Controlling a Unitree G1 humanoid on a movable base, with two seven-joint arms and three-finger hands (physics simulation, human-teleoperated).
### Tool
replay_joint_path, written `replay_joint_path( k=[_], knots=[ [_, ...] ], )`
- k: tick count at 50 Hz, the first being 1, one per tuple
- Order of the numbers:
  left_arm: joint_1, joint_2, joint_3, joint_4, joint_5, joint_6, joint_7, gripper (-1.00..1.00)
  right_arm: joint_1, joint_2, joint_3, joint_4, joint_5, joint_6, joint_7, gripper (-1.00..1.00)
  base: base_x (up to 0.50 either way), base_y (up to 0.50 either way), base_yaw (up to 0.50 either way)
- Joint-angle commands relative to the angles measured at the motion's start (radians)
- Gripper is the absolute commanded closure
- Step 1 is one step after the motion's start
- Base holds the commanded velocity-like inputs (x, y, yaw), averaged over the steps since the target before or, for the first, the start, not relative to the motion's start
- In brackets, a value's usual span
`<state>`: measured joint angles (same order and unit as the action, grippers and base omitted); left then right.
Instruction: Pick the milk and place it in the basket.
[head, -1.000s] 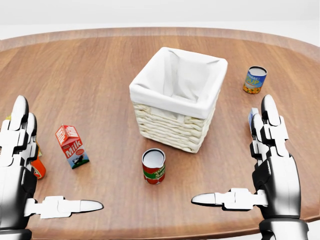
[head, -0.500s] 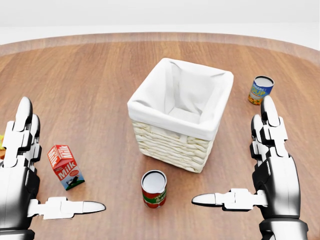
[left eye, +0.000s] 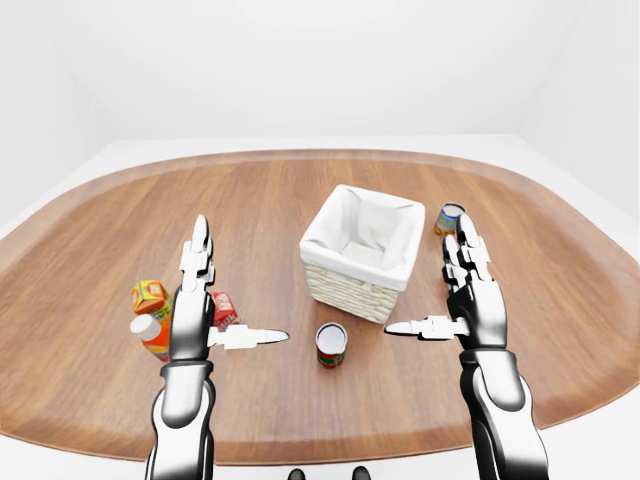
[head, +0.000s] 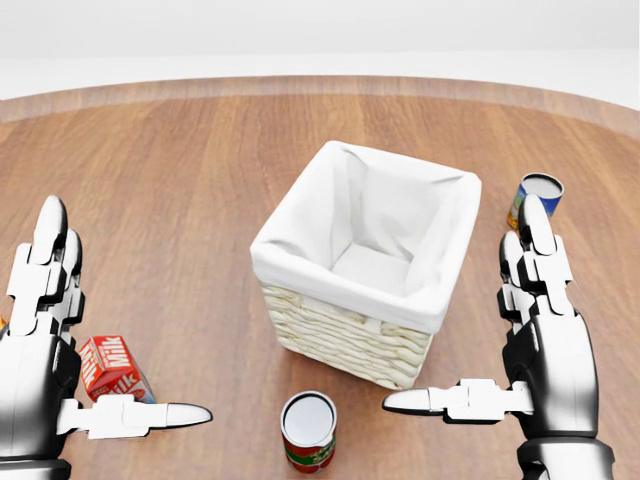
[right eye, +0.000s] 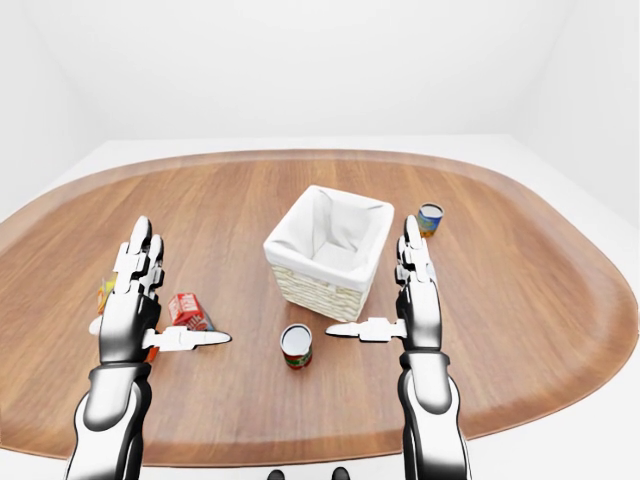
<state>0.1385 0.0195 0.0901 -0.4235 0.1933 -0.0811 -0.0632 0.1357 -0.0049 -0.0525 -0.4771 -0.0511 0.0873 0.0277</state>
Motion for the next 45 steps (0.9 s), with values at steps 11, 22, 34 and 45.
replay_joint_path(
  k=[11,22,34,45],
  knots=[
    [0.004,-0.004,-0.01,-0.026,0.003,0.018,-0.002,-1.0,-0.002,0.0,0.009,0.011,-0.005,0.0,0.002,-1.0,0.22,0.0,0.0],
    [0.001,-0.003,-0.018,-0.023,0.002,0.023,0.0,-1.0,-0.001,0.001,0.006,0.007,-0.009,0.0,-0.004,-1.0,0.22,0.0,0.0],
    [0.002,-0.004,-0.029,-0.022,0.008,0.026,0.007,-1.0,0.01,0.003,-0.006,-0.003,-0.003,0.0,-0.017,-1.0,0.06,0.0,0.0],
    [-0.01,-0.002,-0.027,0.008,0.012,0.02,0.012,-1.0,0.01,0.004,0.012,0.015,-0.01,0.0,-0.016,-1.0,0.0,0.0,0.0]
  ],
)
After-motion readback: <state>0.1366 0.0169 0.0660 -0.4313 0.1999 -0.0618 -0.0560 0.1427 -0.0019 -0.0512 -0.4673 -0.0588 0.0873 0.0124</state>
